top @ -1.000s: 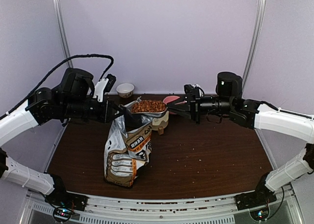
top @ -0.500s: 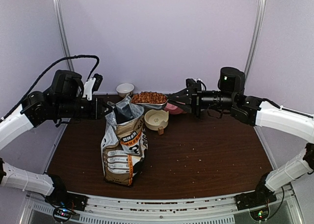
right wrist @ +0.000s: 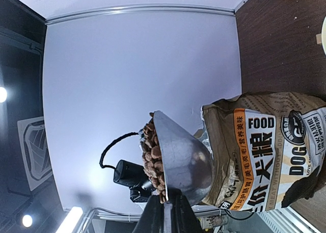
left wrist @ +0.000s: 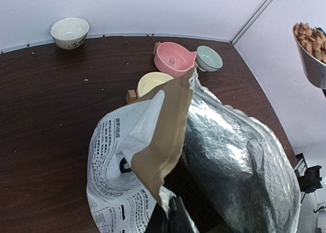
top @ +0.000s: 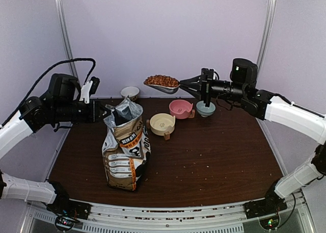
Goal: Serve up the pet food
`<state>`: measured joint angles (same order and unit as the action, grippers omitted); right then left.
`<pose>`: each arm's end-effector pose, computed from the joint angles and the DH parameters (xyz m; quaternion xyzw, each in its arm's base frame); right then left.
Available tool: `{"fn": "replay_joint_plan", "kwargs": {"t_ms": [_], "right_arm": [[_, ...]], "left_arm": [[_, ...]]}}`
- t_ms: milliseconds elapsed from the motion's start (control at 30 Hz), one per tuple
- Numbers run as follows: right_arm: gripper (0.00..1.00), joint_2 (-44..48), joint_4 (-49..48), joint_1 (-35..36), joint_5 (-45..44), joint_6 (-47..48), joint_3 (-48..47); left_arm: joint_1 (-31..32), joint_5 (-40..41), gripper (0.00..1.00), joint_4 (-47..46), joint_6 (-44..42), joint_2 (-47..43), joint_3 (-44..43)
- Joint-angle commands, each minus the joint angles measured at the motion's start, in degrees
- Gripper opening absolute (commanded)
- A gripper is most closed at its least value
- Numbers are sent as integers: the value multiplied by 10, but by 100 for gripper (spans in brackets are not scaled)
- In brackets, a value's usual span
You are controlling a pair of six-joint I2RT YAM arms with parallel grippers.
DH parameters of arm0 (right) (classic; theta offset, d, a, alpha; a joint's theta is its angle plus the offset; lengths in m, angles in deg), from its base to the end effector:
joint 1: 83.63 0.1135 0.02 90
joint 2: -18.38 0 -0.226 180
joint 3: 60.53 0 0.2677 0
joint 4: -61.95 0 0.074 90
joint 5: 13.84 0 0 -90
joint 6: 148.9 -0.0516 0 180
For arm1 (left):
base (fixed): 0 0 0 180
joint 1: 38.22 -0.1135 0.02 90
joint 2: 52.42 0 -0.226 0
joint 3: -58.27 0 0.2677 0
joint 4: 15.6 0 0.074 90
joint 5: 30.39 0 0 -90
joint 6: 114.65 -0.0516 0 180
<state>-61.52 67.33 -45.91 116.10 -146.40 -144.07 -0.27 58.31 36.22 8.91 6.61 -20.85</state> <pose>0.2653 0.2471 0.3495 0.0682 0.7120 0.6938 0.0834 0.2058 -0.1620 0.3332 0.0390 0.8726 -0.2925 0.3893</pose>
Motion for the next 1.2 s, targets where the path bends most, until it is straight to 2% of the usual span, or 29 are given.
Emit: {"fn": "replay_joint_plan", "kwargs": {"t_ms": [0, 767, 1167], "right_arm": [[0, -15, -15, -15, -26, 3, -25], [0, -161, -75, -59, -61, 34, -14], [0, -200, -112, -74, -59, 36, 19]], "left_arm": [[-22, 18, 0, -78, -22, -17, -6], [-25, 8, 0, -58, -37, -43, -10], [-26, 4, 0, -55, -42, -43, -9]]}}
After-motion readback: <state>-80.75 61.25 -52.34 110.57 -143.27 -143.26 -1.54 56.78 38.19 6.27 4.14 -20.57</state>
